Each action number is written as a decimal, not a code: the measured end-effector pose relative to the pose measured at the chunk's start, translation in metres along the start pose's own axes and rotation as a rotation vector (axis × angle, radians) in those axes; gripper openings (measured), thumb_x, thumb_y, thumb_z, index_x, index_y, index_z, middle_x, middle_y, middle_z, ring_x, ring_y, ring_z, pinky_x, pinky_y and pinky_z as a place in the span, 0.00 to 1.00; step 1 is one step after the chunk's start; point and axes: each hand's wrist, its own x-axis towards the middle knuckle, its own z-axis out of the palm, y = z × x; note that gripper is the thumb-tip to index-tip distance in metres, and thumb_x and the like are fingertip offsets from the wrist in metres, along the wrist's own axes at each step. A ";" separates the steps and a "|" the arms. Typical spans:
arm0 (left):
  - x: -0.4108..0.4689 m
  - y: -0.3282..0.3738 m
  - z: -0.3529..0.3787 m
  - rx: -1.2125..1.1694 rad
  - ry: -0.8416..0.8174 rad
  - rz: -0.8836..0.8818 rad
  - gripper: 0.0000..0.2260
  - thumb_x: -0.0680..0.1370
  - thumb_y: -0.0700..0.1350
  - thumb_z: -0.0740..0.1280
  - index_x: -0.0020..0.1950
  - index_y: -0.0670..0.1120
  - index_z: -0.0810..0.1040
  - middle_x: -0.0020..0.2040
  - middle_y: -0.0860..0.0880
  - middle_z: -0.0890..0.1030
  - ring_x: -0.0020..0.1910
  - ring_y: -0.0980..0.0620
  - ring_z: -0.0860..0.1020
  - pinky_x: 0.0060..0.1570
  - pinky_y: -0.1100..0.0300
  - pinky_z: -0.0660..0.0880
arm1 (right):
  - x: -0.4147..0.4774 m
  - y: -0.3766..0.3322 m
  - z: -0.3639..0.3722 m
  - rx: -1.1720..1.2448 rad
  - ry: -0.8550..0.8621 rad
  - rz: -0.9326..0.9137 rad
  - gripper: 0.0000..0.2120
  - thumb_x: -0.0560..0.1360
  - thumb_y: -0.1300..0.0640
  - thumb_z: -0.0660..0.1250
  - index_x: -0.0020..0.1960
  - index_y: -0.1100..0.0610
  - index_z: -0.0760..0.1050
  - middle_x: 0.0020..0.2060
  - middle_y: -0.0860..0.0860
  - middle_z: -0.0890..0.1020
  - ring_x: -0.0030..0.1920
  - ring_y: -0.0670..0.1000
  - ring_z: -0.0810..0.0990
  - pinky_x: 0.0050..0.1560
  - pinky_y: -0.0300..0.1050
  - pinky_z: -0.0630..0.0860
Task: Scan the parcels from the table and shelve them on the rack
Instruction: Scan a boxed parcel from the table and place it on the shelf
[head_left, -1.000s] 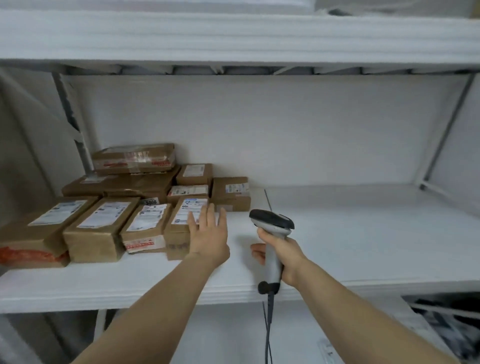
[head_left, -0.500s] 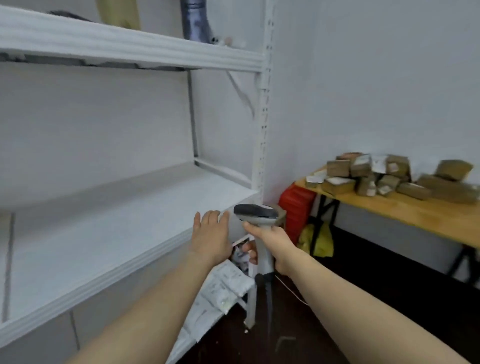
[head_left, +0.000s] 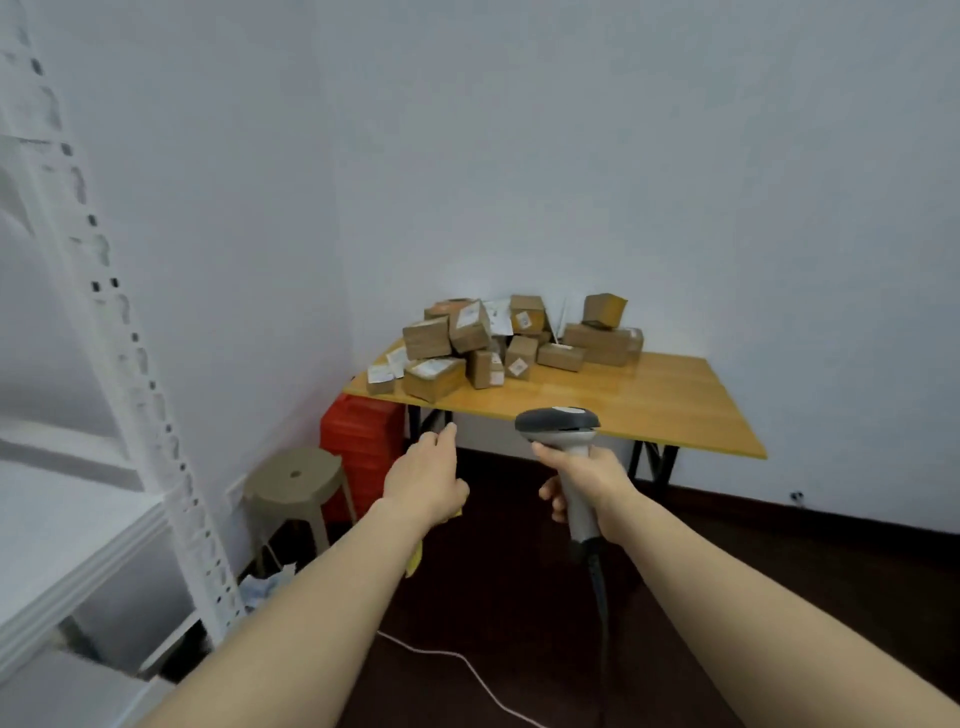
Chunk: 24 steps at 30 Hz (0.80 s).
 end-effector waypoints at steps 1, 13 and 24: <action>0.024 0.002 0.003 -0.022 -0.016 0.009 0.35 0.78 0.47 0.64 0.79 0.47 0.49 0.73 0.44 0.63 0.68 0.44 0.68 0.57 0.51 0.74 | 0.019 -0.008 -0.006 -0.012 0.031 0.004 0.11 0.74 0.52 0.72 0.49 0.59 0.76 0.25 0.57 0.78 0.21 0.52 0.72 0.27 0.43 0.74; 0.247 -0.034 0.062 -0.162 -0.143 -0.147 0.34 0.77 0.49 0.65 0.78 0.46 0.52 0.69 0.43 0.68 0.61 0.43 0.75 0.52 0.51 0.75 | 0.231 -0.035 -0.020 -0.052 0.045 0.096 0.10 0.72 0.56 0.74 0.47 0.61 0.77 0.25 0.54 0.79 0.21 0.49 0.73 0.27 0.42 0.75; 0.436 -0.099 0.120 -0.256 -0.150 -0.509 0.28 0.73 0.50 0.69 0.69 0.45 0.63 0.63 0.42 0.70 0.60 0.43 0.73 0.52 0.52 0.74 | 0.485 -0.050 0.019 -0.136 -0.146 0.183 0.08 0.72 0.63 0.72 0.47 0.63 0.75 0.28 0.56 0.77 0.24 0.50 0.72 0.28 0.43 0.75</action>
